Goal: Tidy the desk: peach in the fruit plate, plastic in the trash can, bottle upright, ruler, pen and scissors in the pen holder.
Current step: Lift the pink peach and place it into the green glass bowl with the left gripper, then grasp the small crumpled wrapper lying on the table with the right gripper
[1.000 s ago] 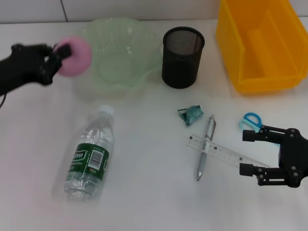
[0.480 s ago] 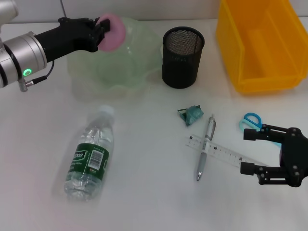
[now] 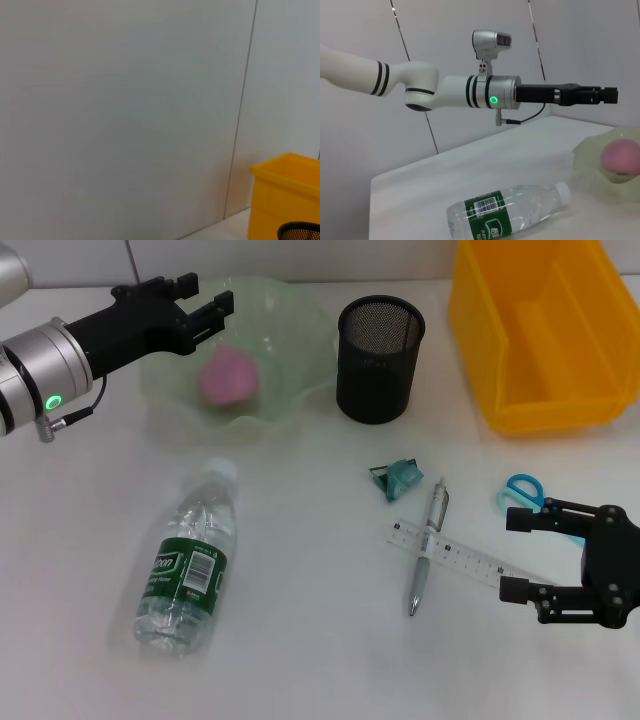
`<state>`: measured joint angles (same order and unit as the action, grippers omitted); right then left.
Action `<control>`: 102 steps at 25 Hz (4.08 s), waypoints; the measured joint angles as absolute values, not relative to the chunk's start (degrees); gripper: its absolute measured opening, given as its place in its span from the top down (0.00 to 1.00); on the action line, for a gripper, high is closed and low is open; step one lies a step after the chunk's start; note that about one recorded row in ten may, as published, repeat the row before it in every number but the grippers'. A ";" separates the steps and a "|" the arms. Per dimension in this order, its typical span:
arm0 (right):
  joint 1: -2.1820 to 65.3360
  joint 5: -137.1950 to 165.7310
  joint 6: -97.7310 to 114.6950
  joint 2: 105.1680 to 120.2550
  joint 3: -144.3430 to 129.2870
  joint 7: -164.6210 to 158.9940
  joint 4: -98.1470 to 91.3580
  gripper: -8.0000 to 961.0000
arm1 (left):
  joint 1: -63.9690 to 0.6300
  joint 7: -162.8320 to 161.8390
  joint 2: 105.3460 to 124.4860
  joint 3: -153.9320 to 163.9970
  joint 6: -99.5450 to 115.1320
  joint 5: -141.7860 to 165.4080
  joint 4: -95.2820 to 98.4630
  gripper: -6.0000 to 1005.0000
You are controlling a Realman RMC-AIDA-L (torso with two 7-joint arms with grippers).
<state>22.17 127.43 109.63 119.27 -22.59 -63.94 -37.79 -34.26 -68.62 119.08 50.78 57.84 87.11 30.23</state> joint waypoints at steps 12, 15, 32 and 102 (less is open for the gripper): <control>21.52 123.94 113.83 118.81 -22.43 -73.82 -43.14 0.15 | -28.94 -66.19 118.53 50.86 73.88 87.36 32.63 0.26; 21.82 122.59 117.32 118.88 -22.47 -80.30 -49.89 0.15 | -21.90 -57.31 118.41 53.21 87.73 87.69 33.36 0.18; 30.77 139.50 113.62 118.94 -50.54 -130.97 -92.89 0.16 | -13.87 -53.29 118.23 55.02 91.25 87.72 32.98 0.19; 44.49 140.82 63.36 119.76 -91.01 -150.73 -52.39 0.27 | -14.51 -53.35 118.39 55.02 90.70 89.12 31.89 0.19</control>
<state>44.49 140.82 63.36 119.76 -91.01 -150.73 -52.39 -14.51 -53.35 118.39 55.02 90.70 89.12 31.89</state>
